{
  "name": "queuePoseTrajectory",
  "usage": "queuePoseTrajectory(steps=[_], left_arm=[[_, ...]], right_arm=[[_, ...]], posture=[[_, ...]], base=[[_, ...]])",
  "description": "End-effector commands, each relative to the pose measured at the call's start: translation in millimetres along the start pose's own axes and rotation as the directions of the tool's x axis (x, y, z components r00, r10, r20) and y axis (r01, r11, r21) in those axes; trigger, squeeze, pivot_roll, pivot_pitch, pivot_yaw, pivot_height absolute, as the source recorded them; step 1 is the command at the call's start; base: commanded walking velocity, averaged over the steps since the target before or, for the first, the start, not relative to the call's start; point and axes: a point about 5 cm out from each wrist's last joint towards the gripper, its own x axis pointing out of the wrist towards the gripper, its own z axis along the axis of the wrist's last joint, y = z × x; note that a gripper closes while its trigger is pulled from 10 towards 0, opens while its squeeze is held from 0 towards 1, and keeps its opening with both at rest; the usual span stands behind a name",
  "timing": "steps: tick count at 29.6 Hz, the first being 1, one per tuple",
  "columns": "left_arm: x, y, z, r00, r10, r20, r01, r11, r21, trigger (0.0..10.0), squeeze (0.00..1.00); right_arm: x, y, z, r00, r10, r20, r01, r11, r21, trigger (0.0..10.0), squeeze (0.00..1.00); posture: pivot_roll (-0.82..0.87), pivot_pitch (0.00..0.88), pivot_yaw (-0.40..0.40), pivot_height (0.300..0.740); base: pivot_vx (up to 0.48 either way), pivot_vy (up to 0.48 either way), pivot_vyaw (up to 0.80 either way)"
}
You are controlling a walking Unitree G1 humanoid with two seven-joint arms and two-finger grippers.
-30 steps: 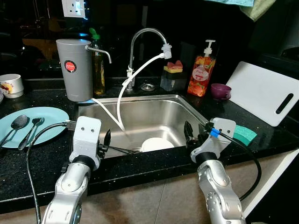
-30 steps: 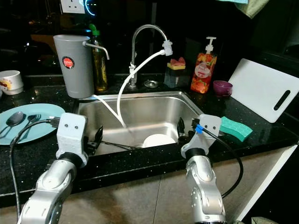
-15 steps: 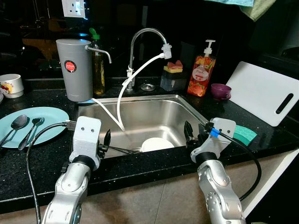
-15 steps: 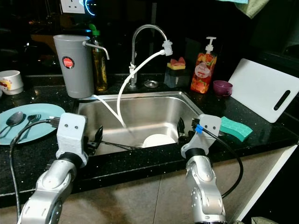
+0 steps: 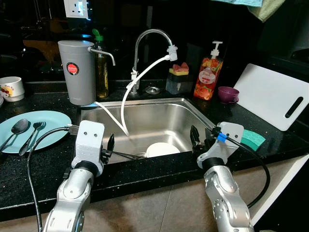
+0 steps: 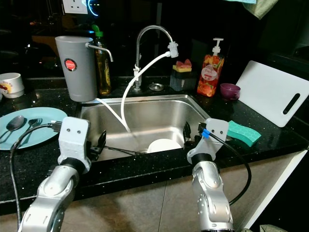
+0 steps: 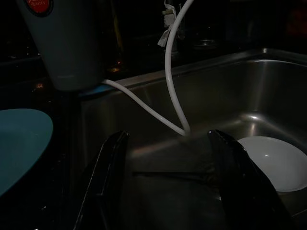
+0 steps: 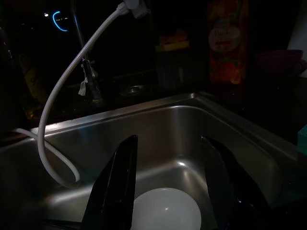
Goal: Kitchen organization
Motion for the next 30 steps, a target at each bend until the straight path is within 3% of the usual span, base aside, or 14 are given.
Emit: queuePoseTrajectory(steps=[1, 30], left_arm=[[-1.0, -0.7, -3.0, 1.0, 0.003, -0.012, -0.003, 1.0, 0.006, 10.0, 0.0], [-0.4, -0.8, -2.9, 1.0, 0.003, -0.009, -0.003, 1.0, 0.007, 10.0, 0.0]], right_arm=[[-1.0, -1.4, -3.4, 1.0, -0.007, -0.016, 0.007, 1.0, 0.001, 10.0, 0.0], [0.3, -0.3, -2.6, 1.0, 0.003, -0.015, -0.003, 1.0, -0.002, 10.0, 0.0]], posture=[[0.19, 0.035, -0.113, 0.74], [0.19, 0.026, -0.12, 0.74]], base=[[0.0, 0.0, 0.0], [0.0, 0.0, 0.0]])
